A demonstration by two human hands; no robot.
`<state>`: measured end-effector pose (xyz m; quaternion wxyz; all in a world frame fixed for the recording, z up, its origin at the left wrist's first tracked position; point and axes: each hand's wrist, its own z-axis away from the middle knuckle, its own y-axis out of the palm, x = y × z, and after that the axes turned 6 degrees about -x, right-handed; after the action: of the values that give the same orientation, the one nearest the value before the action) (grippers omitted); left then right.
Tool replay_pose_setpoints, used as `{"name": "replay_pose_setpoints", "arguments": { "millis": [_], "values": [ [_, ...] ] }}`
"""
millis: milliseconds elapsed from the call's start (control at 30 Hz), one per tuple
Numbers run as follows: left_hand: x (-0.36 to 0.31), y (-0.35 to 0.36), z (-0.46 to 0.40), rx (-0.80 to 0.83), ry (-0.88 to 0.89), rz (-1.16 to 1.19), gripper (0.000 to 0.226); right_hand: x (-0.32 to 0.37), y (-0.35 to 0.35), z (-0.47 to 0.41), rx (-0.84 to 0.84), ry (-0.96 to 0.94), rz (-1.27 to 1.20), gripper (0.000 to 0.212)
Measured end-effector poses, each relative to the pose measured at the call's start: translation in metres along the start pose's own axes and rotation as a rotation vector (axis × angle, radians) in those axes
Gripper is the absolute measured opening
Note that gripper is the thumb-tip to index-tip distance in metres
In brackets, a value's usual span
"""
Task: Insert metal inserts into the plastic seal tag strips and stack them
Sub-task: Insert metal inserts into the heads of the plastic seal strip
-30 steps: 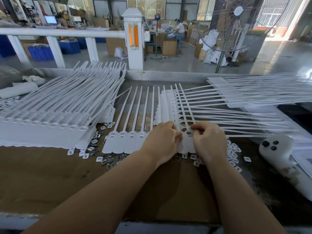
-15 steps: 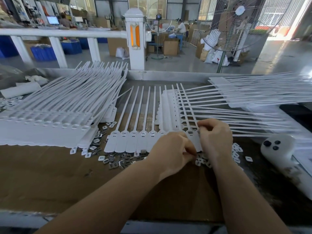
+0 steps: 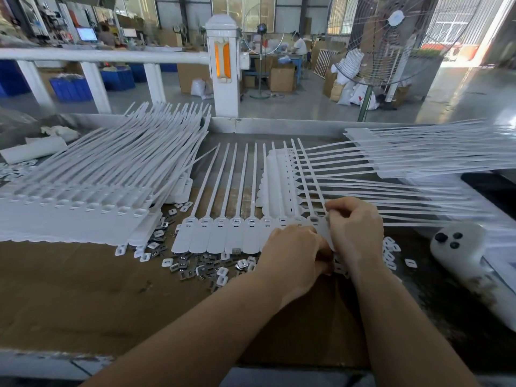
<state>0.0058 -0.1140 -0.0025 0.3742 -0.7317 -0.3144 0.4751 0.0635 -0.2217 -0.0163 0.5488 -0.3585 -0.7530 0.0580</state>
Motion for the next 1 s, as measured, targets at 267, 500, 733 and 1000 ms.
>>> {"name": "replay_pose_setpoints", "arguments": {
  "millis": [267, 500, 733, 1000],
  "values": [
    [0.011, -0.003, -0.002, -0.069, -0.087, 0.174, 0.005, 0.001, -0.001, 0.000, 0.009, 0.019, -0.016, 0.021],
    [0.027, -0.015, -0.021, -0.234, -0.257, 0.340, 0.014, 0.001, -0.002, 0.000, 0.008, 0.037, -0.025, 0.020],
    [0.026, -0.009, -0.038, -0.246, -0.241, 0.243, 0.012, -0.003, -0.001, -0.002, 0.009, 0.073, -0.068, 0.020],
    [0.023, -0.005, -0.046, -0.226, -0.228, 0.117, 0.012, -0.002, -0.001, -0.002, 0.015, 0.077, -0.072, 0.020]
  ]
}}
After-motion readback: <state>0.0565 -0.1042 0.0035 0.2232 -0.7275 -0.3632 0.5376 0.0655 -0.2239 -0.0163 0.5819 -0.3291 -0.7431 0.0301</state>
